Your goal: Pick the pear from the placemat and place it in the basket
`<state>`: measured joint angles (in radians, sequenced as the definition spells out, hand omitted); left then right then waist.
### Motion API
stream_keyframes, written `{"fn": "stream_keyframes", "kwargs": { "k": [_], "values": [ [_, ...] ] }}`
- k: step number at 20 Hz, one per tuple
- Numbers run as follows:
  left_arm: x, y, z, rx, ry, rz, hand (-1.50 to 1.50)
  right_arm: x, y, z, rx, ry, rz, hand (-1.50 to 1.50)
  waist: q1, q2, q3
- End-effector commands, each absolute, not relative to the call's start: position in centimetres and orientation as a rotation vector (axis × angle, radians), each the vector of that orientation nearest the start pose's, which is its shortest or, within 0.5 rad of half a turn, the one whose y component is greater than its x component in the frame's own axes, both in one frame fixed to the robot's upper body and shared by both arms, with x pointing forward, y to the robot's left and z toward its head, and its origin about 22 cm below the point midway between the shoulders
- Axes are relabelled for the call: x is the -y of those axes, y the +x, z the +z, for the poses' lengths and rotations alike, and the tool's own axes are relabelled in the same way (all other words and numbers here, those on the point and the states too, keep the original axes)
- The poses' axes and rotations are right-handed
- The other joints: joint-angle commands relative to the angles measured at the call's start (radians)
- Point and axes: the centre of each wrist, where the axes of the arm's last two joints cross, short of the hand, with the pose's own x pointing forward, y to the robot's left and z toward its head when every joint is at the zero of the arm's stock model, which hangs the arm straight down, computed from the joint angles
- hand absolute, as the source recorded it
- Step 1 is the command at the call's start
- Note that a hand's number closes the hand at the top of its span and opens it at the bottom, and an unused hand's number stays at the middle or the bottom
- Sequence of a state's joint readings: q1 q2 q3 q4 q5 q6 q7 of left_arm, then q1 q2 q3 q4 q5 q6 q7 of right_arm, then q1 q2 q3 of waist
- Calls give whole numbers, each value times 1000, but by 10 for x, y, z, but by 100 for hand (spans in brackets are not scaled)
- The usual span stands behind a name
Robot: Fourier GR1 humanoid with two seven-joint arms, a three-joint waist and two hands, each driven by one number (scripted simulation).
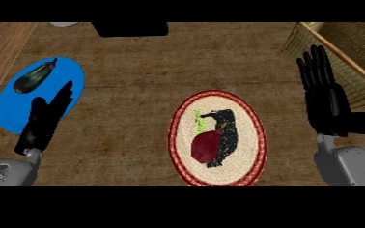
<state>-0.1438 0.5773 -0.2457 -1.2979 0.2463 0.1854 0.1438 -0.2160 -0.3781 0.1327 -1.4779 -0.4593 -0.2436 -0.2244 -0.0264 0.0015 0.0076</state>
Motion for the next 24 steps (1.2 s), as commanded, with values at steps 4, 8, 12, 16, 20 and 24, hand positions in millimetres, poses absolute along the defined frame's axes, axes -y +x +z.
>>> {"fn": "stream_keyframes", "kwargs": {
  "k": [4,8,12,16,20,24],
  "values": [
    [-331,289,42,1370,311,-126,0,294,281,50,2147,-24,-343,150,16,-4,-5],
    [-313,292,39,1394,208,-91,0,273,273,44,2270,-126,281,150,39,2,-11],
    [-302,289,37,1388,194,-103,0,167,269,32,2368,-309,200,-150,56,-4,-11],
    [-307,294,45,1389,188,-83,0,102,268,57,2317,-400,49,-150,38,-7,-11],
    [-330,290,34,1358,211,-73,0,97,258,83,2119,-385,124,-150,13,-11,-13],
    [-327,285,37,1356,225,-40,0,127,258,70,1869,-535,300,-150,-13,-29,-19]
  ]
}}
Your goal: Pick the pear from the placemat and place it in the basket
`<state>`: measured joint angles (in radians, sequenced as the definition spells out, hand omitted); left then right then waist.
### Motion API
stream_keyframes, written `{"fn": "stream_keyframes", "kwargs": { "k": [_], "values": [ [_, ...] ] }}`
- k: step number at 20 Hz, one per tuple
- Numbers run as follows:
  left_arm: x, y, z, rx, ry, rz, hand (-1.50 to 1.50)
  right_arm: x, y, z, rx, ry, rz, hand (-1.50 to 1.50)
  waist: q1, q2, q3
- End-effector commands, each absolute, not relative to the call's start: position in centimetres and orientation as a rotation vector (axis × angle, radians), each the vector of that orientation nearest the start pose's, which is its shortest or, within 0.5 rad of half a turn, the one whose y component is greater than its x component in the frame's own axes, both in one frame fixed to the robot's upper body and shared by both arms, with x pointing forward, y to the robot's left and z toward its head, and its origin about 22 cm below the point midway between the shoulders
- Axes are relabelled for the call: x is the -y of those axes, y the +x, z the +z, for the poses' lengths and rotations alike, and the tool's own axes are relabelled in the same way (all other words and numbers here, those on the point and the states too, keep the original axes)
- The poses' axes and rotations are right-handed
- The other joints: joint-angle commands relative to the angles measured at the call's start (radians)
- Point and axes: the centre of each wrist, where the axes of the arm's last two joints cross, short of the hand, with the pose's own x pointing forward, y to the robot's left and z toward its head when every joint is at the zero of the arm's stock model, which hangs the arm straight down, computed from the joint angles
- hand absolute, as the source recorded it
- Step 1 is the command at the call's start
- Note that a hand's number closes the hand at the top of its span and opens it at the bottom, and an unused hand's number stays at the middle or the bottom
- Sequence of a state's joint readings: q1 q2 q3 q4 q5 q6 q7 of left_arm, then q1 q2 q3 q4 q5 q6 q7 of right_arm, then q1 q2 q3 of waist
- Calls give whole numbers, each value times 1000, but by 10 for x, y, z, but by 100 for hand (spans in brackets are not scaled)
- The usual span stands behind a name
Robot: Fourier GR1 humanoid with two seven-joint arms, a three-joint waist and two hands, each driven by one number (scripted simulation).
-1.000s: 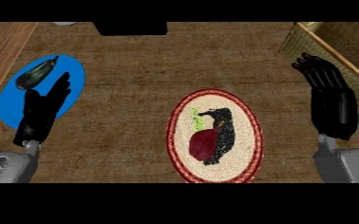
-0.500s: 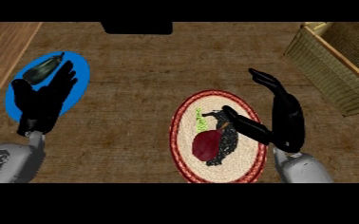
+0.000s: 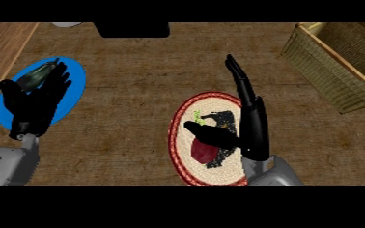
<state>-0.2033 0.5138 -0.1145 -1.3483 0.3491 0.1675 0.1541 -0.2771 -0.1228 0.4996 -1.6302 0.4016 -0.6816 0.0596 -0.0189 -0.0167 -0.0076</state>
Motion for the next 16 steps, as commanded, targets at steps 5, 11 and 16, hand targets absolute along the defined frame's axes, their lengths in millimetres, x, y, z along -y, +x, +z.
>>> {"fn": "stream_keyframes", "kwargs": {
  "k": [5,11,16],
  "values": [
    [-334,283,36,1342,266,-35,0,184,274,70,1568,-866,446,-150,-62,-16,-8],
    [-337,283,37,1341,248,-29,0,182,250,142,1367,-840,570,-150,-52,-13,-1],
    [-338,286,50,1356,224,-42,0,177,209,197,1271,-712,650,-150,-18,-1,4]
  ]
}}
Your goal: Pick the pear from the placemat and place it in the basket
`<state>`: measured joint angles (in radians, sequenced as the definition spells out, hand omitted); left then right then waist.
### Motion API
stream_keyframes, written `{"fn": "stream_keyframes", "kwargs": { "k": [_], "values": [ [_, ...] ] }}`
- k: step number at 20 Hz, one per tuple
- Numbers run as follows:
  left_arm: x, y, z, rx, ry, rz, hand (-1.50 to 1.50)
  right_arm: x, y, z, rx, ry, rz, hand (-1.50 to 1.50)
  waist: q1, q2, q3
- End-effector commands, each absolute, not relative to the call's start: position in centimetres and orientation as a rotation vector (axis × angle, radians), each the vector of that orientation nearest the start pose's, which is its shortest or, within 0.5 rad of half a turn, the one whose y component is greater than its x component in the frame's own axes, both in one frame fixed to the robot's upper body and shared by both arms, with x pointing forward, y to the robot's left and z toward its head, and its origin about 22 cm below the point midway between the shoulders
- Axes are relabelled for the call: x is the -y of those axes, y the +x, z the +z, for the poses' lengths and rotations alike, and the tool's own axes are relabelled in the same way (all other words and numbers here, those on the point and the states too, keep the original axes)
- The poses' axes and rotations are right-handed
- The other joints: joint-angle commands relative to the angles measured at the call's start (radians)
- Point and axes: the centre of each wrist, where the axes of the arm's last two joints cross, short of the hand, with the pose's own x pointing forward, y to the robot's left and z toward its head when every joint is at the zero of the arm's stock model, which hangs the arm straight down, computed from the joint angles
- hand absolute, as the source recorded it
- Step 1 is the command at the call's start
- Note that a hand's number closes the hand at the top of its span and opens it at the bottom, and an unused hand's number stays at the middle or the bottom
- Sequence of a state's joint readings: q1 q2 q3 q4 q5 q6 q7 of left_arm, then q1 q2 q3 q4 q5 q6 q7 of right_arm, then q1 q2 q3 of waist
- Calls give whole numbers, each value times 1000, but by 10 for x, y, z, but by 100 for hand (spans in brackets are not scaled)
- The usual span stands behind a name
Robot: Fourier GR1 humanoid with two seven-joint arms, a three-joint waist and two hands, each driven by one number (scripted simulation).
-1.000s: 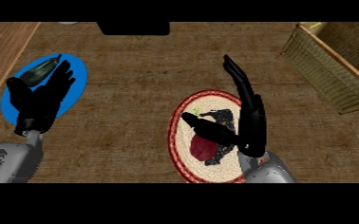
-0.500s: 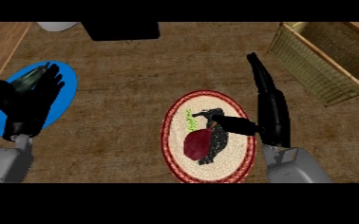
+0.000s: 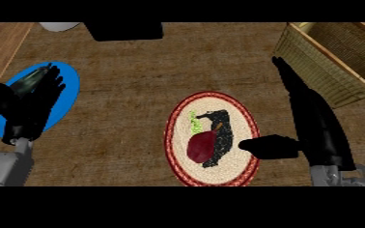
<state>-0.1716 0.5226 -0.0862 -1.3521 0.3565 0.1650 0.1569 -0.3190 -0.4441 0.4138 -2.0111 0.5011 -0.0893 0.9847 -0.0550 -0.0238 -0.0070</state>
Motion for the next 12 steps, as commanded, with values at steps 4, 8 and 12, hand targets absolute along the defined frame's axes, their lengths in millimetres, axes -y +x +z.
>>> {"fn": "stream_keyframes", "kwargs": {
  "k": [4,8,12],
  "values": [
    [-327,291,37,1382,238,-53,0,189,154,213,1293,-620,627,-150,21,17,6],
    [-310,290,36,1387,210,-40,0,199,130,212,1360,-582,520,-150,40,21,7],
    [-337,278,50,1374,214,-46,0,209,109,207,1441,-606,436,-150,27,14,8]
  ]
}}
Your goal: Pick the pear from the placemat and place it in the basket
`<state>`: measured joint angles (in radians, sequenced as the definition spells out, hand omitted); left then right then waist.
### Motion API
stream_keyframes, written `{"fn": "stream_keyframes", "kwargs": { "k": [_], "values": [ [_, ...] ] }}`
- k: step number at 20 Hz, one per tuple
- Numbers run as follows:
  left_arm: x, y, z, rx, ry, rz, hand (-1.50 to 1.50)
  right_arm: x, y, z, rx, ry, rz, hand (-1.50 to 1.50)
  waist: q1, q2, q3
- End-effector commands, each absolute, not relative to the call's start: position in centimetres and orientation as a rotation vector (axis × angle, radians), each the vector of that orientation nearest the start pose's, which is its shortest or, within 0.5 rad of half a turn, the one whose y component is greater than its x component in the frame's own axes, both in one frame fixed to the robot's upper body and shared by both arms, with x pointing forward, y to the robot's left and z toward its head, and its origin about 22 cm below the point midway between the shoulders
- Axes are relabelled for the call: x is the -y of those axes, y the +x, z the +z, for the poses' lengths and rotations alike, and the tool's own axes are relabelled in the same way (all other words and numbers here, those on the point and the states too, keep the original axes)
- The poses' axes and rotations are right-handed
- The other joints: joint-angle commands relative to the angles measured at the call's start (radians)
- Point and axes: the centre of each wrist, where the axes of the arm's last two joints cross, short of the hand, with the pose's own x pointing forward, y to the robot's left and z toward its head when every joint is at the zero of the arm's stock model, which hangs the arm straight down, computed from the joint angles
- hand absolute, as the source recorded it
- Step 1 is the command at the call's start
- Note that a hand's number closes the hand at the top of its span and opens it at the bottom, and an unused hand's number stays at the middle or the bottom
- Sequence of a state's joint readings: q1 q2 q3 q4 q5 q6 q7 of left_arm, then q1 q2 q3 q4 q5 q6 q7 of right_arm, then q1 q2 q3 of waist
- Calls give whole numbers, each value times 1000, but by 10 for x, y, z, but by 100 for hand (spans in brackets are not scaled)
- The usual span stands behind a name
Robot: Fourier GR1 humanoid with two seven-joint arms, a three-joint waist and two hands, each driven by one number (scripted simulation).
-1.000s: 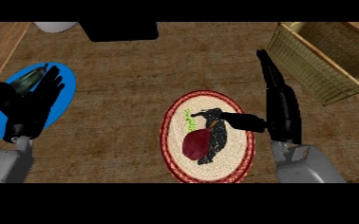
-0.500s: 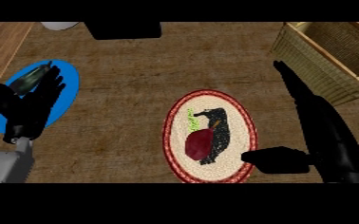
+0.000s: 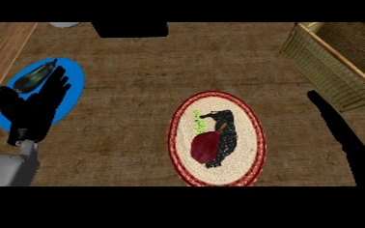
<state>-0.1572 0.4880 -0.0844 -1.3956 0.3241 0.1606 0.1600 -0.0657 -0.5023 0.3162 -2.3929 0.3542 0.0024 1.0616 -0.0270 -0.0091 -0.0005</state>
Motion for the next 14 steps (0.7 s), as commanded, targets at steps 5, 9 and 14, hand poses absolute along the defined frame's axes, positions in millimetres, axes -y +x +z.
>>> {"fn": "stream_keyframes", "kwargs": {
  "k": [5,9,14],
  "values": [
    [-329,284,49,1364,203,-40,0,201,116,167,1460,-587,433,-150,3,2,1],
    [-317,290,39,1386,198,-69,0,191,143,117,1486,-613,427,-150,13,7,1],
    [-309,299,24,1390,198,-74,0,159,141,76,1530,-628,406,-150,17,9,0]
  ]
}}
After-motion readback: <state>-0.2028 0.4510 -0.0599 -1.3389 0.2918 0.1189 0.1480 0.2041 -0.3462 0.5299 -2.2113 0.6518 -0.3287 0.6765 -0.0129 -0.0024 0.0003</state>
